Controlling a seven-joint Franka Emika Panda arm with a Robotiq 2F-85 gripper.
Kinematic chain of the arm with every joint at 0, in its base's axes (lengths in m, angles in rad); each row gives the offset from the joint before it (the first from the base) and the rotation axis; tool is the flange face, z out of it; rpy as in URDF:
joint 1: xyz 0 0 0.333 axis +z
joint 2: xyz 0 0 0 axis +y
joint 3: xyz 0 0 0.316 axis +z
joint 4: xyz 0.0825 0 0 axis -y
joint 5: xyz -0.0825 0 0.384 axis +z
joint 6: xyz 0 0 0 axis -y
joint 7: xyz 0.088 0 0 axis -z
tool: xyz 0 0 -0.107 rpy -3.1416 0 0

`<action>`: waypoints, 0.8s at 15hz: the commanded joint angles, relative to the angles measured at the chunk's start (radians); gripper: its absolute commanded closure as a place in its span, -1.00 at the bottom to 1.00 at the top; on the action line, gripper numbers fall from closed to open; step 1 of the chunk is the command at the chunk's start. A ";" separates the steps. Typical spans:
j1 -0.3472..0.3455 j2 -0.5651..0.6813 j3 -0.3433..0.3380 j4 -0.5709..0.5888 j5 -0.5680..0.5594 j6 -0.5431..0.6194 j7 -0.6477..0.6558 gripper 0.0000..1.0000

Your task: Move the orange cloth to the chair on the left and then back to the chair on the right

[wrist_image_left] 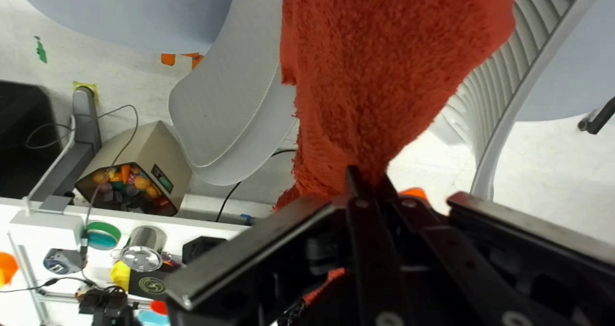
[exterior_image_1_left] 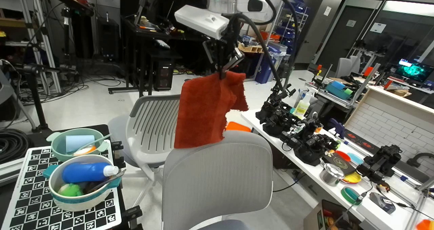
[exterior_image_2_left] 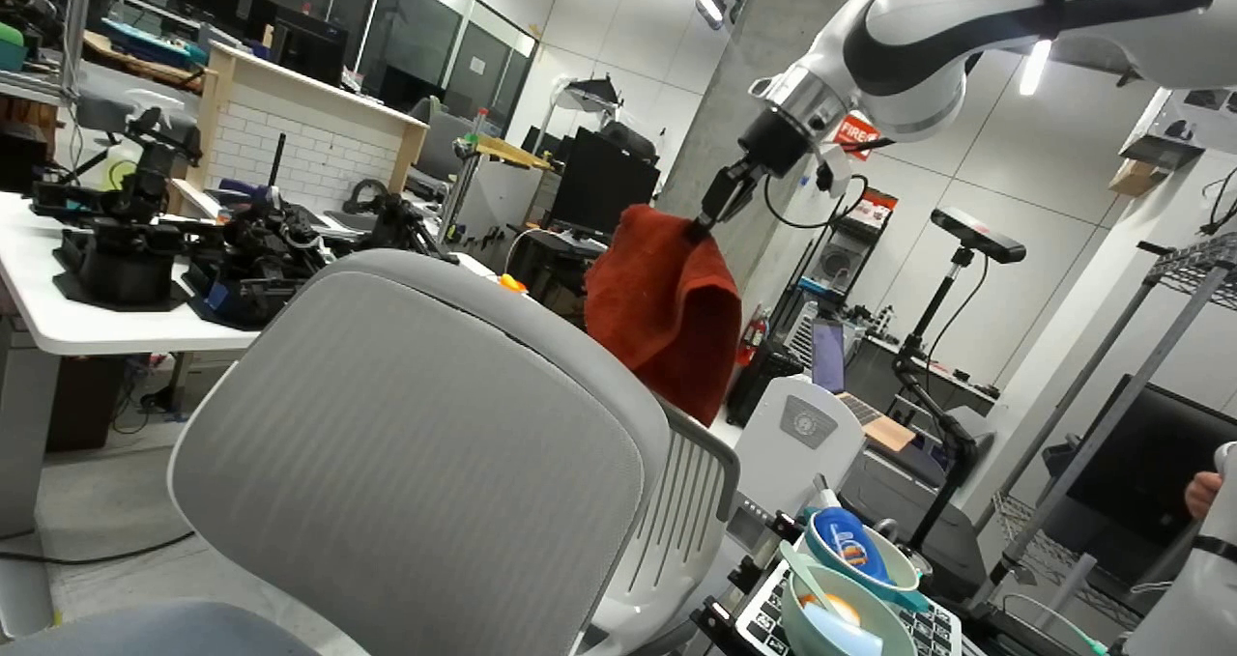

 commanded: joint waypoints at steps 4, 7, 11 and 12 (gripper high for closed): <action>0.033 0.026 0.036 -0.007 -0.021 0.010 0.025 0.98; 0.034 0.037 0.038 -0.002 -0.020 0.010 0.015 0.98; 0.018 0.076 0.026 0.007 -0.015 0.032 -0.061 0.98; 0.009 0.095 0.021 0.014 -0.007 0.035 -0.088 0.98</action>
